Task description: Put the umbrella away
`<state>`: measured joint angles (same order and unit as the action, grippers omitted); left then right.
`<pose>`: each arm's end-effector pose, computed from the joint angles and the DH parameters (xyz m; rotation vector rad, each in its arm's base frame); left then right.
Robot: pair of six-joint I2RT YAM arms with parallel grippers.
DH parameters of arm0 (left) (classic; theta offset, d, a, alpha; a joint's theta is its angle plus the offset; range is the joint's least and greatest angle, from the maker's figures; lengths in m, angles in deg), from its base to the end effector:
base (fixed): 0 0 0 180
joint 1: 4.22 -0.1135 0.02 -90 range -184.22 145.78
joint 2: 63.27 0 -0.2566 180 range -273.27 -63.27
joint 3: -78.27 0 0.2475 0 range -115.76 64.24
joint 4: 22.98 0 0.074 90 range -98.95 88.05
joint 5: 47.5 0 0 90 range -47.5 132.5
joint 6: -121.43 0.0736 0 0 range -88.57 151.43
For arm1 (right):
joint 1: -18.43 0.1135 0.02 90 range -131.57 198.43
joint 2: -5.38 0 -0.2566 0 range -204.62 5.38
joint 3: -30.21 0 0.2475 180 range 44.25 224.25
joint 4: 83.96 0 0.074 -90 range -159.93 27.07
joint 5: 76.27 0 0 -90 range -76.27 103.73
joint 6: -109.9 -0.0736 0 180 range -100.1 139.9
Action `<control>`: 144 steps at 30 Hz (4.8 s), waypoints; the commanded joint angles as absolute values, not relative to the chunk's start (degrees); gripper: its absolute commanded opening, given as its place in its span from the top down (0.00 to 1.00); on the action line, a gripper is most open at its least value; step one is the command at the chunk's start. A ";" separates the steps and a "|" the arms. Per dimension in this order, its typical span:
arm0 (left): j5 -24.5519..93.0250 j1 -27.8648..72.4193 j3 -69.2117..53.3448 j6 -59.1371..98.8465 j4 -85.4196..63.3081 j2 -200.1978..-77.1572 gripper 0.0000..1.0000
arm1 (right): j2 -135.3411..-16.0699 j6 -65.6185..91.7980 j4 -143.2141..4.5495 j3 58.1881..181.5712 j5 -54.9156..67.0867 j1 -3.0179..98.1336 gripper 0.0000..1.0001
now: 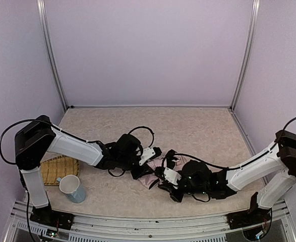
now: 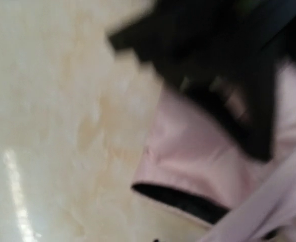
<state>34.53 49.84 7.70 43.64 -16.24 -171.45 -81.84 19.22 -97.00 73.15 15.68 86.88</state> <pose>0.2272 -0.3308 0.1036 1.3679 1.9670 -0.5158 0.1165 0.2883 0.1205 -1.2044 1.8310 0.6693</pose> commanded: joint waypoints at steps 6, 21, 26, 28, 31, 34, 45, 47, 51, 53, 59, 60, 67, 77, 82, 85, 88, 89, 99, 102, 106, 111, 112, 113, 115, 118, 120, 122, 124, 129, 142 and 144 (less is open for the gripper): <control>26.82 47.29 7.90 43.50 -10.34 -173.23 0.80 | -95.99 19.59 -90.44 80.84 24.05 88.65 1.00; 15.35 46.90 11.32 44.15 -14.13 -173.14 0.40 | -104.98 19.33 -72.52 88.07 39.78 88.83 1.00; 11.61 44.60 13.46 41.58 -18.23 -170.75 0.37 | -104.99 18.93 -67.73 91.02 39.00 89.79 1.00; 9.26 43.39 14.97 40.24 -21.72 -169.05 0.33 | -105.58 18.94 -67.40 91.63 38.38 90.20 1.00; 7.43 42.71 16.84 38.76 -25.70 -166.64 0.25 | -107.29 18.83 -67.52 91.72 37.90 90.24 1.00; 6.57 42.71 16.73 37.24 -27.32 -166.57 0.23 | -108.44 18.51 -67.12 92.37 37.18 90.24 1.00; 6.07 41.79 18.30 28.47 -38.50 -166.06 0.18 | -108.56 18.41 -67.94 93.21 36.51 90.24 1.00; 4.40 40.88 19.67 26.63 -41.45 -165.37 0.18 | -108.58 18.33 -68.10 93.03 36.50 90.24 1.00; 3.27 40.77 20.03 25.78 -42.32 -164.40 0.18 | -108.98 18.32 -68.48 93.12 36.19 90.24 1.00; 2.92 40.78 20.37 25.17 -43.68 -163.56 0.17 | -109.06 18.41 -68.51 93.22 36.01 90.24 1.00; 7.80 40.83 19.35 22.42 -45.00 -163.03 0.09 | -108.61 18.32 -69.27 92.64 36.09 90.24 1.00; 9.66 40.93 18.99 21.61 -44.74 -163.22 0.08 | -108.56 18.32 -69.26 92.64 36.15 90.24 1.00; 20.40 44.32 18.27 22.54 -43.00 -164.32 0.08 | -108.44 18.48 -69.79 92.65 35.71 90.24 1.00; 26.49 46.84 12.61 27.14 -28.44 -171.08 0.11 | -107.91 18.76 -69.63 93.26 36.98 90.24 1.00; 28.66 47.01 11.63 28.74 -21.48 -173.40 0.18 | -107.27 17.40 -68.95 93.77 38.09 90.24 0.97; 29.78 46.95 12.08 29.52 -19.70 -173.90 0.27 | -105.82 16.13 -68.14 93.56 37.62 90.24 0.71; 30.16 46.44 12.66 29.93 -19.37 -174.16 0.33 | -102.16 14.21 -66.31 93.00 36.47 90.24 0.55; 30.08 46.29 12.87 30.10 -19.47 -174.26 0.34 | -99.89 13.60 -65.77 92.59 35.66 90.24 0.51; 30.80 47.27 16.92 35.02 -23.29 -171.94 0.35 | -75.65 12.38 -57.19 89.06 11.77 88.86 0.23; 29.83 47.03 18.52 34.97 -25.72 -170.93 0.35 | -67.15 10.28 -59.04 86.69 5.66 83.01 0.22; 28.18 46.77 19.43 34.30 -27.90 -170.21 0.34 | -59.94 4.20 -68.60 80.21 -2.93 72.93 0.25; 27.36 46.59 19.26 34.12 -28.16 -170.32 0.34 | -62.41 -0.56 -74.36 77.17 -3.41 69.94 0.38; 27.31 46.51 19.26 34.03 -28.12 -170.32 0.34 | -64.05 -1.01 -75.58 77.17 -5.25 69.94 0.38; 27.11 46.45 19.28 33.96 -28.17 -170.32 0.34 | -66.06 -1.42 -76.62 77.22 -6.93 69.93 0.37; 26.49 46.25 19.42 33.79 -28.41 -170.28 0.34 | -70.23 -2.00 -78.87 76.90 -9.14 70.09 0.36; 26.33 46.06 19.58 33.65 -28.62 -170.07 0.34 | -76.85 -1.66 -81.83 76.48 -10.87 70.60 0.35; 26.45 45.97 19.75 33.78 -28.59 -170.08 0.34 | -81.59 -0.80 -83.30 77.19 -12.10 71.52 0.35; 26.51 45.89 19.76 33.89 -28.47 -170.22 0.34 | -84.63 0.35 -84.19 78.00 -12.98 72.84 0.35; 26.36 45.80 19.82 33.92 -28.46 -170.40 0.34 | -87.10 1.09 -86.03 78.39 -14.83 73.74 0.36; 26.13 45.29 19.92 33.82 -28.66 -170.42 0.34 | -92.01 0.83 -88.32 78.47 -18.17 74.91 0.51; 25.54 44.47 20.49 33.58 -29.41 -169.88 0.34 | -88.20 -0.52 -86.55 79.25 -16.22 74.80 0.88; 25.52 44.47 20.53 33.57 -29.49 -169.89 0.33 | -88.51 0.05 -86.02 79.66 -15.48 74.79 0.78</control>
<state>24.96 44.94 18.06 32.34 -35.17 -169.51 -89.78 -0.63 -87.58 78.22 -17.36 74.66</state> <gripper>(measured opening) 0.665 0.150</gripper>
